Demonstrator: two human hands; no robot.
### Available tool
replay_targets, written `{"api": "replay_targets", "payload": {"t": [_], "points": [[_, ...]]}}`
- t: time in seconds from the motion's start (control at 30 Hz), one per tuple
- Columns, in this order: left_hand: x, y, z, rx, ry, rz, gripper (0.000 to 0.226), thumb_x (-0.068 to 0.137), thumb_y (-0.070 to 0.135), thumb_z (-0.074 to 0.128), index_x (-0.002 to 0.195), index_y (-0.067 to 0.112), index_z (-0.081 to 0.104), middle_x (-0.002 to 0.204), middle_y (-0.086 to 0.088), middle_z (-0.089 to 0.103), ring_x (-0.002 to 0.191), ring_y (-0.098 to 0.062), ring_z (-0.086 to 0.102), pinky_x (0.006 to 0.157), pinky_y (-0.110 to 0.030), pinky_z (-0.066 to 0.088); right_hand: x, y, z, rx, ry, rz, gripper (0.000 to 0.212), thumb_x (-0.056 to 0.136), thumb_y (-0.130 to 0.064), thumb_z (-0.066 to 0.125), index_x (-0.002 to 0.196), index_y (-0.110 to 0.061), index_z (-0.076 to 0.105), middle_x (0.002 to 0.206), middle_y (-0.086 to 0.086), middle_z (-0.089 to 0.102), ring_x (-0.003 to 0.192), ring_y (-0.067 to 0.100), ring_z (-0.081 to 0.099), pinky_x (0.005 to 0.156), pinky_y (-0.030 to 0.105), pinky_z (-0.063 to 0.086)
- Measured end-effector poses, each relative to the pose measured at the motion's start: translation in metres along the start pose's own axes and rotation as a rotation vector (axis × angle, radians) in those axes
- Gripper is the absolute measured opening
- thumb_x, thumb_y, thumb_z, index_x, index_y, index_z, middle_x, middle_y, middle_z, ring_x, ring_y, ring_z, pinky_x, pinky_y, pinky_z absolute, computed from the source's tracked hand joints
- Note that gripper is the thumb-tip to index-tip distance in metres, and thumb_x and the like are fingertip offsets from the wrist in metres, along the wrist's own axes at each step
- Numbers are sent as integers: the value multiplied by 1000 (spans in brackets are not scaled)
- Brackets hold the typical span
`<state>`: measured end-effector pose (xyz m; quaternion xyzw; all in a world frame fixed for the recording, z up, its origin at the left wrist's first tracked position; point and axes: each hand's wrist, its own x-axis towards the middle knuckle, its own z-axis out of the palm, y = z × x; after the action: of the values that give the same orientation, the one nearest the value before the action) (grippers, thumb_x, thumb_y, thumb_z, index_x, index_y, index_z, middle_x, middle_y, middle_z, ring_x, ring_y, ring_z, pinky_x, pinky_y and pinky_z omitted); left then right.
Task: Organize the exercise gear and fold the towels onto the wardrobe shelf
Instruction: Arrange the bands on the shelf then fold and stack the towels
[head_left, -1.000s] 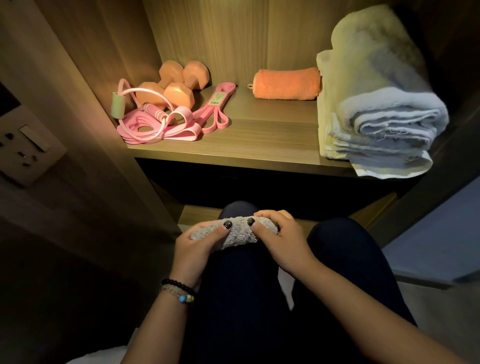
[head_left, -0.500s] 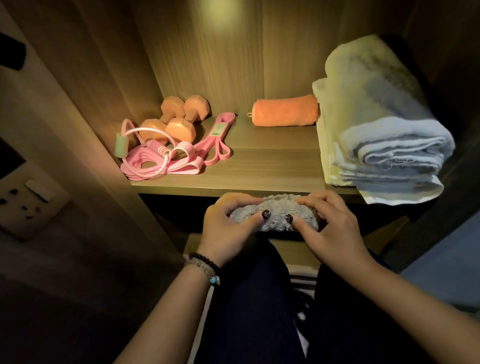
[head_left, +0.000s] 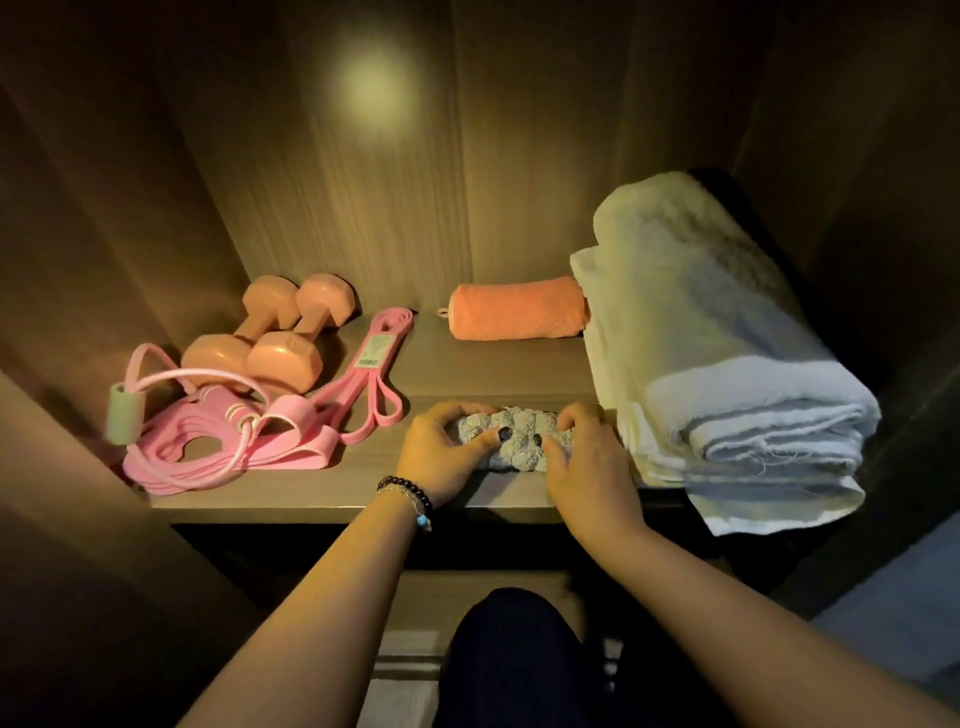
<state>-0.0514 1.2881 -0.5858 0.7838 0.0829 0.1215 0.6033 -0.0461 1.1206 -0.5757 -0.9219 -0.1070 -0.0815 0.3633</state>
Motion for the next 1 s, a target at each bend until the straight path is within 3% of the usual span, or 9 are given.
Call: {"api": "replay_targets", "payload": {"t": [0.1,0.23,0.3,0.33,0.43,0.53,0.7,0.87,1.0], "points": [[20,2,8,-87,124,-49,31,75,3,80,99,16,66,103,-9,70,81,-17,66,76,-37,60,19,-2,10,-61,141,-18,12,95,-18,55,98,-7,50,78,-2,38,77,27,47,65,36,37],[42,-3,11,171,352,72,44,73,12,82,111,23,62,109,-7,57,84,-3,54,82,-29,51,57,-4,28,-64,209,96,11,94,-17,55,94,-6,52,95,10,47,89,28,47,67,36,34],[44,-6,16,285,301,182,63,78,12,78,134,24,51,133,-10,44,119,-6,44,106,-31,41,75,1,34,-70,220,71,10,95,-15,55,94,-6,53,96,11,53,88,26,48,65,32,30],[44,-6,20,304,270,226,76,81,16,75,145,25,37,149,-10,29,135,-6,26,115,-28,28,83,4,36,-68,244,39,9,94,-14,55,93,-5,53,93,11,56,86,26,50,64,32,31],[45,-10,24,367,208,337,87,86,35,64,154,25,11,161,-2,-3,142,-1,-4,115,-21,4,100,12,41,-38,298,-19,9,92,-11,57,85,-7,53,84,10,57,77,27,54,63,37,43],[54,-17,25,604,60,368,76,91,38,50,155,22,13,162,-1,-2,149,-17,0,121,-41,12,110,13,42,81,387,15,9,91,-8,55,83,-12,53,81,8,57,75,27,55,68,46,50],[56,-13,31,1008,-135,225,69,100,49,29,154,27,-8,162,0,-15,149,-18,4,120,-45,7,103,14,43,49,417,-26,41,84,5,58,121,-10,62,134,14,55,124,33,51,107,44,40],[64,-10,32,1046,-111,223,74,96,51,34,153,31,-9,162,2,-11,145,-25,19,118,-44,14,96,17,47,-215,377,-224,60,56,10,76,113,-4,67,120,15,58,112,34,56,91,39,49],[72,-10,34,988,-105,227,78,94,51,39,152,35,-11,162,-1,-13,147,-24,14,119,-47,11,101,18,52,-291,253,-160,68,59,3,78,124,-3,60,126,18,57,118,39,53,97,47,46]]}}
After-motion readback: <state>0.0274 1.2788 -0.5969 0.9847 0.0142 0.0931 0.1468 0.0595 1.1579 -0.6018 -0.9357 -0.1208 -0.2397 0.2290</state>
